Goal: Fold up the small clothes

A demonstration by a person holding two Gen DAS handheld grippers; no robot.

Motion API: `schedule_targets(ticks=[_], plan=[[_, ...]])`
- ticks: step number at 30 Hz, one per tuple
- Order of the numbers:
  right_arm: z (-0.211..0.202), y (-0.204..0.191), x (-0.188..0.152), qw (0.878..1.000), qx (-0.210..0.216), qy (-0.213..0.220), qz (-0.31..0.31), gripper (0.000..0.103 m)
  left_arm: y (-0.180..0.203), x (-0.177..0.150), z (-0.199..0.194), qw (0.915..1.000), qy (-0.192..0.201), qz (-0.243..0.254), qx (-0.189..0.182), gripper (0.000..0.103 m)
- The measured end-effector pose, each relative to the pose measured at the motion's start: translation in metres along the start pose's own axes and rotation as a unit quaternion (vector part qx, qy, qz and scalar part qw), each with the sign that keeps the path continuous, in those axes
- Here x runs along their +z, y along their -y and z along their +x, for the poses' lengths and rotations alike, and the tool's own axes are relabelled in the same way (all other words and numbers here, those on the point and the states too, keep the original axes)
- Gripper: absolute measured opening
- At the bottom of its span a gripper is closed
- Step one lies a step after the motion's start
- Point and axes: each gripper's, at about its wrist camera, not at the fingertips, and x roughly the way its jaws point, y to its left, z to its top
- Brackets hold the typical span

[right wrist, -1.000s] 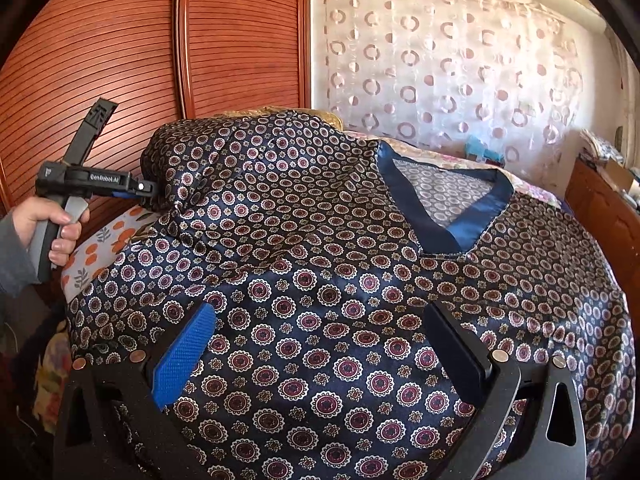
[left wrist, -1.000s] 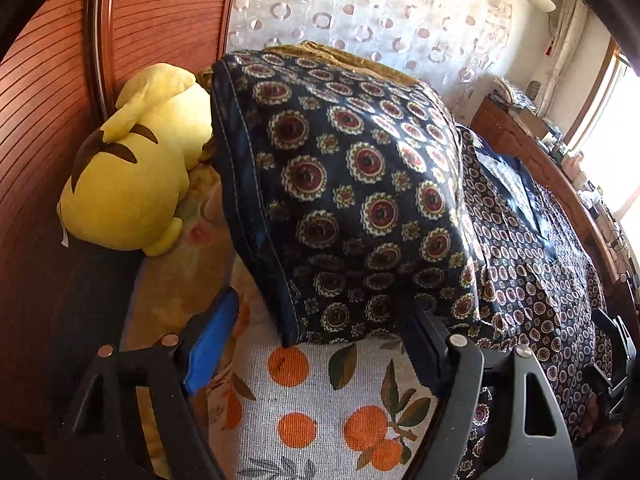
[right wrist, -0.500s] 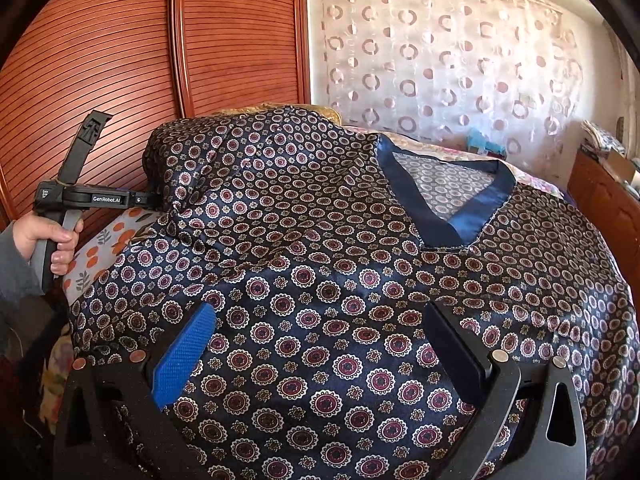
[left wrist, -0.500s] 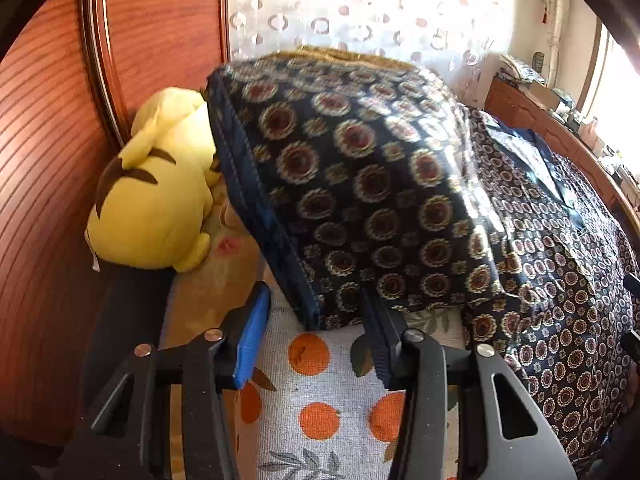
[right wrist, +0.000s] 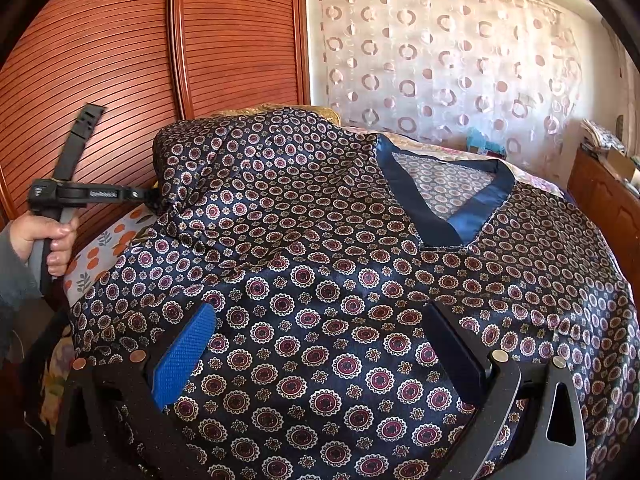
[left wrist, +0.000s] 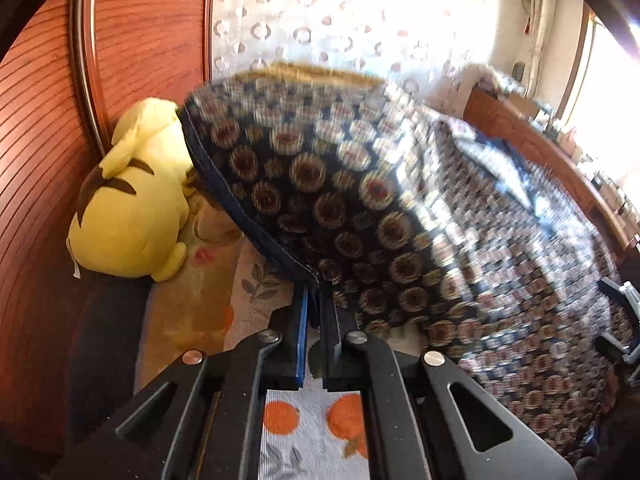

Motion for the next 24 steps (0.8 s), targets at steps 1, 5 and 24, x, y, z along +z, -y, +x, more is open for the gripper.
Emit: schedule_targets(ticks=[1,5,24], plan=[[0.000,0.000,0.000,1.000,0.000,0.000,0.001,0.103,0.002,0.002,-0.009,0.9999,0.008,-0.001,-0.006,0.005],[0.000,0.002,0.000,1.000,-0.001,-0.004,0.004,0.103,0.021,0.012,-0.045,0.9985,0.043,0.019,-0.027,0.005],[-0.020,0.044,0.048,1.000,0.006,0.005,0.004,0.103,0.131,0.014,-0.069,0.9854,0.051,0.106,-0.123,0.070]])
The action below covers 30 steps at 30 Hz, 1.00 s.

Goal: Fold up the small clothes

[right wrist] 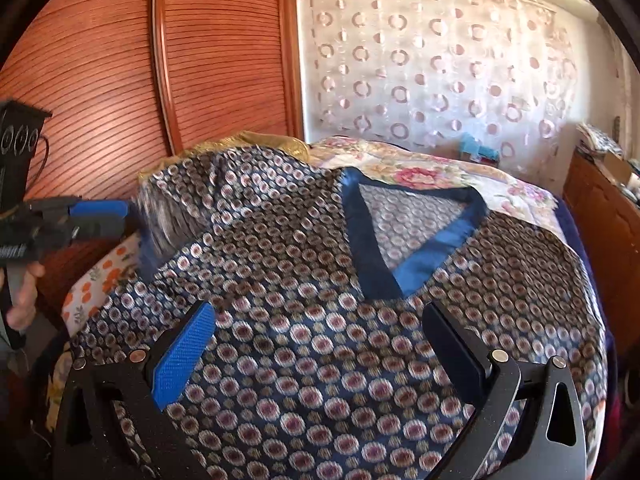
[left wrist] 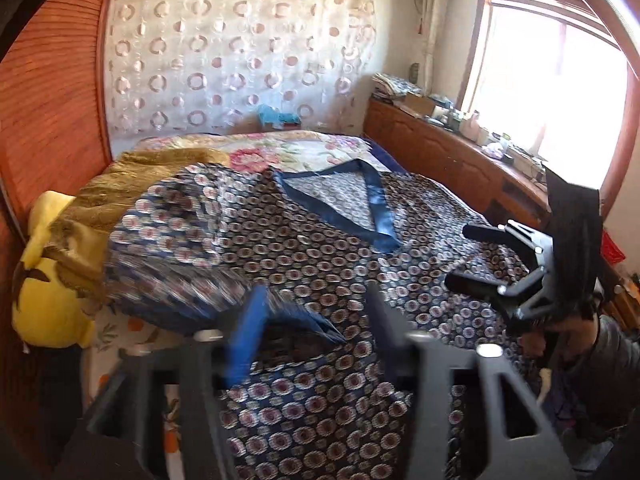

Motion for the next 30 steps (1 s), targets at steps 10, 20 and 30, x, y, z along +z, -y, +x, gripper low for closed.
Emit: schedule_targets(ticks=[10,20,30], plan=[[0.043,-0.040,0.034,0.994,0.103,-0.018,-0.034,0.080,-0.044,-0.043,-0.029,0.9976,-0.005,-0.033,0.060,0.080],[0.111,-0.122,0.058,0.975,0.154,-0.070,-0.147,0.060,-0.089,-0.090,-0.016,0.9891,-0.043,-0.099,0.101,0.080],[0.138,-0.115,0.084,0.977,0.136,-0.051,-0.154,0.001,-0.083,-0.080,0.005,0.9887,-0.042,-0.106,0.097,0.080]])
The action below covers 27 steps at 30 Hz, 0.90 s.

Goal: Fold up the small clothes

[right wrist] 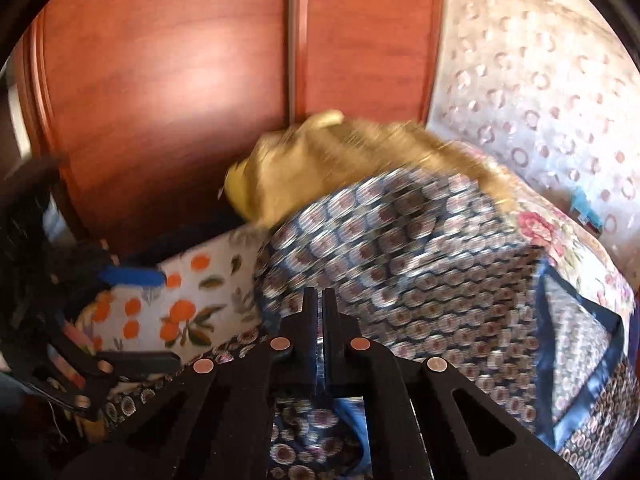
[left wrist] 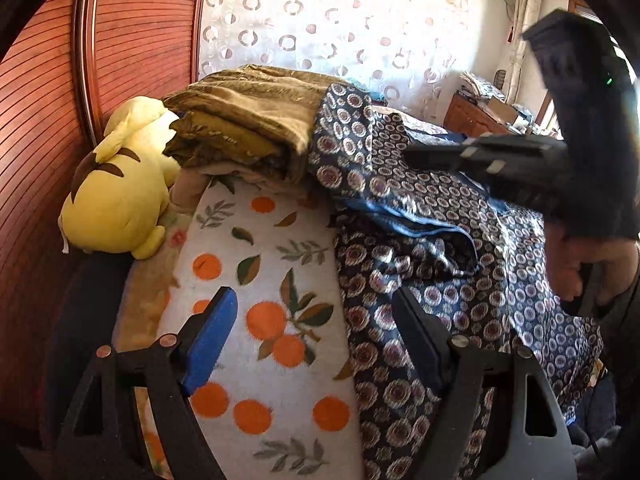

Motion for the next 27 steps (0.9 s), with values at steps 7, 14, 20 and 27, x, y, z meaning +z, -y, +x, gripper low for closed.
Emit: schedule_targets(ticks=[7,14,20,27], plan=[[-0.018,0.035,-0.006,0.999,-0.018,0.017,0.035,0.000,0.016,0.010,0.009,0.9999,-0.001,0.013,-0.005,0.080],[0.016,0.002,-0.007,1.000,0.031,-0.006,0.003,0.059,0.008,0.002,0.012,0.9999,-0.011,0.008,0.000,0.080],[0.054,-0.006,-0.003,0.998,0.032,-0.044,-0.018,0.035,0.002,-0.001,0.014,0.9999,-0.017,0.001,0.003,0.080],[0.016,0.036,0.003,0.997,0.042,0.037,0.052,0.004,0.005,0.002,0.014,1.0000,-0.005,0.000,0.001,0.080]])
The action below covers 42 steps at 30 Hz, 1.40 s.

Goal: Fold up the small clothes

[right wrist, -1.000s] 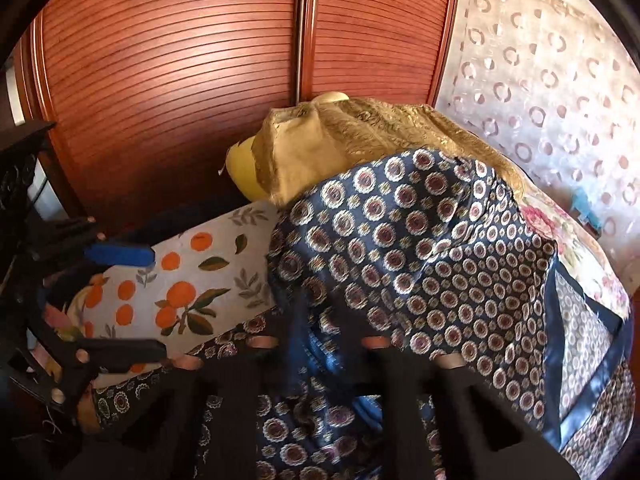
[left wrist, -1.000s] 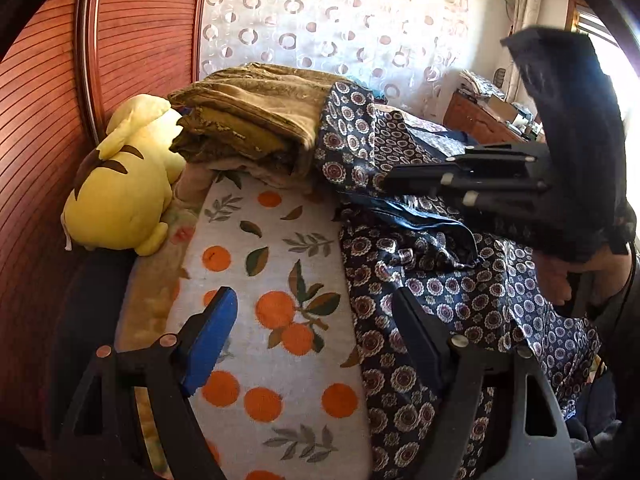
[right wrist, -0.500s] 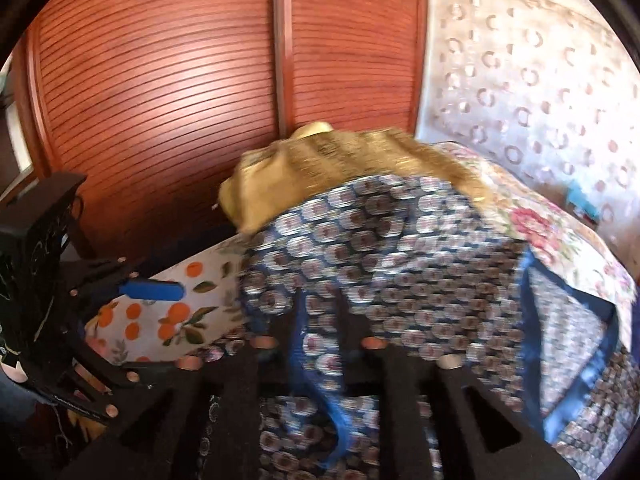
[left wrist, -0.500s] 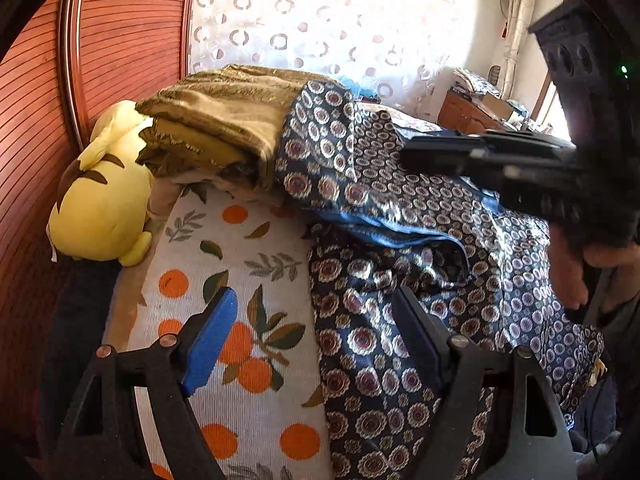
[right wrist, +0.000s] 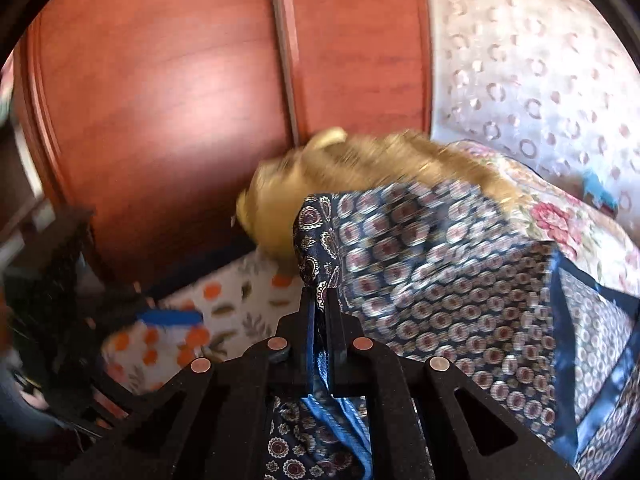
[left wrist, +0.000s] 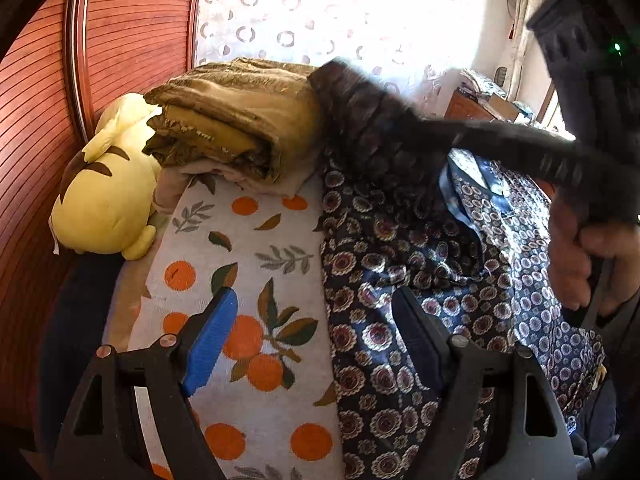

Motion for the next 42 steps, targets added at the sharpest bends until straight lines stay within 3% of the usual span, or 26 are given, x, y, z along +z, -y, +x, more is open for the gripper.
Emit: schedule_targets(ticks=[4,8,10,12,15,21,23,25,28,31,33,42], plan=[[-0.021,0.040,-0.001,0.996,-0.052,0.026,0.064,0.004,0.007,0.004,0.003,0.9999,-0.003,0.008,0.006,0.080],[-0.018,0.072,-0.015,0.984,-0.149,-0.019,0.097,0.010,0.012,0.007,0.007,0.9998,-0.003,0.016,0.009,0.080],[-0.012,0.085,-0.021,0.976,-0.192,-0.033,0.095,0.030,0.014,0.007,0.009,0.9998,-0.003,0.017,0.009,0.080],[-0.010,0.093,-0.025,0.972,-0.215,-0.037,0.086,0.042,0.014,0.007,0.010,0.9998,-0.005,0.018,0.008,0.080],[-0.003,0.102,-0.028,0.971,-0.217,-0.045,0.089,0.046,0.016,0.006,0.012,0.9997,-0.008,0.020,0.007,0.080],[-0.008,0.108,-0.035,0.980,-0.164,-0.046,0.105,0.047,0.022,0.006,0.008,0.9997,-0.003,0.023,-0.002,0.080],[-0.026,0.105,-0.044,0.981,-0.163,-0.039,0.095,0.053,0.025,0.009,0.003,0.9996,0.004,0.027,-0.005,0.080],[-0.045,0.106,-0.052,0.982,-0.162,-0.034,0.096,0.069,0.034,0.011,-0.002,0.9992,0.011,0.036,-0.008,0.080],[-0.080,0.111,-0.070,0.981,-0.154,-0.027,0.111,0.077,0.050,0.017,-0.008,0.9983,0.028,0.050,-0.011,0.080],[-0.111,0.113,-0.090,0.978,-0.177,-0.029,0.108,0.080,0.070,0.023,-0.015,0.9966,0.049,0.064,-0.016,0.092],[-0.132,0.116,-0.106,0.975,-0.188,-0.028,0.114,0.081,0.083,0.028,-0.017,0.9948,0.057,0.075,-0.037,0.101],[-0.224,0.135,-0.178,0.955,-0.242,-0.025,0.169,0.081,0.164,0.039,0.007,0.9867,0.039,0.131,-0.087,0.102]])
